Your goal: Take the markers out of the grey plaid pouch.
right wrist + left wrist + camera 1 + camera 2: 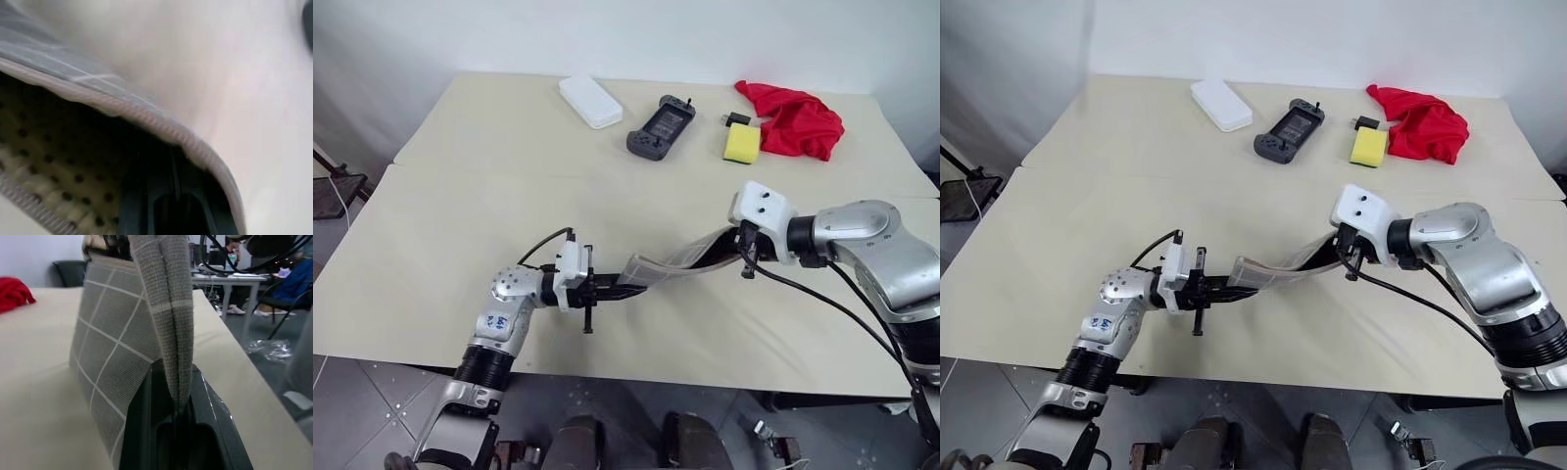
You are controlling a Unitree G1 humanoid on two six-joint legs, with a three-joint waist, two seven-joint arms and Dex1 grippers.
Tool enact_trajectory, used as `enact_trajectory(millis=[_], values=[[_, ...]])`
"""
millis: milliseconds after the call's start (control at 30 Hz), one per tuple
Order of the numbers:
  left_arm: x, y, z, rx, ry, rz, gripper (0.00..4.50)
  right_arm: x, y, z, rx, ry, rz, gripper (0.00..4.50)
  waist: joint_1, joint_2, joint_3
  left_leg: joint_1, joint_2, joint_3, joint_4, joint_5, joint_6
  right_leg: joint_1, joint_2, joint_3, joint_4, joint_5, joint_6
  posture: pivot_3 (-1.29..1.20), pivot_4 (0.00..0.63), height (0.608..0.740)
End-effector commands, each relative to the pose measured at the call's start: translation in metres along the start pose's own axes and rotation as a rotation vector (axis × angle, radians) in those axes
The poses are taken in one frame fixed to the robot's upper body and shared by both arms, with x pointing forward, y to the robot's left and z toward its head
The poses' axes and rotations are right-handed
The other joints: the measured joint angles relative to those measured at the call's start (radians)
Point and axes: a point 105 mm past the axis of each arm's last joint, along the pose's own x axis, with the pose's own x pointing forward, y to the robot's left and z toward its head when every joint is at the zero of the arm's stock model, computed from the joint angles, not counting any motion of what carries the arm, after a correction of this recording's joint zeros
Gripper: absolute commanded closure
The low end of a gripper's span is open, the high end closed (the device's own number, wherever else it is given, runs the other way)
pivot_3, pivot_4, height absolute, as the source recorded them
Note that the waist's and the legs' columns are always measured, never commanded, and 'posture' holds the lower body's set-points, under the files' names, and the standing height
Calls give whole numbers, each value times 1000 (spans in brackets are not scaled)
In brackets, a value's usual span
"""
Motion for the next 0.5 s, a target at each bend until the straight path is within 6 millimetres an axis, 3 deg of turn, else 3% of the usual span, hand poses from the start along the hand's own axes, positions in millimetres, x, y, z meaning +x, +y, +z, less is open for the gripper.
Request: enact_trajectory(millis=[33, 200, 367, 500], values=[[-6, 12, 9, 25, -32, 60, 4500, 4, 11, 10, -94, 1, 48, 3944, 3, 0, 0, 0, 0, 0, 0, 0, 0, 0, 0, 0, 0, 0, 0, 0, 150, 740], [-15, 32, 10, 55, -29, 181, 4500, 26, 30, 18, -205, -10, 128, 2280, 1, 0, 0, 0, -1, 0, 0, 0, 0, 0, 0, 0, 0, 0, 0, 0, 150, 740], [-18, 33, 7, 50, -31, 206, 4500, 40, 24, 19, -270, 19, 118, 676, -4, 0, 0, 0, -1, 0, 0, 0, 0, 0, 1, 0, 0, 0, 0, 0, 150, 740], [-18, 31, 2, 38, -27, 214, 4500, 65, 7, 28, -324, 55, 64, 676, -17, 0, 0, 1, -1, 0, 0, 0, 0, 0, 1, 0, 1, 0, 0, 0, 150, 740]])
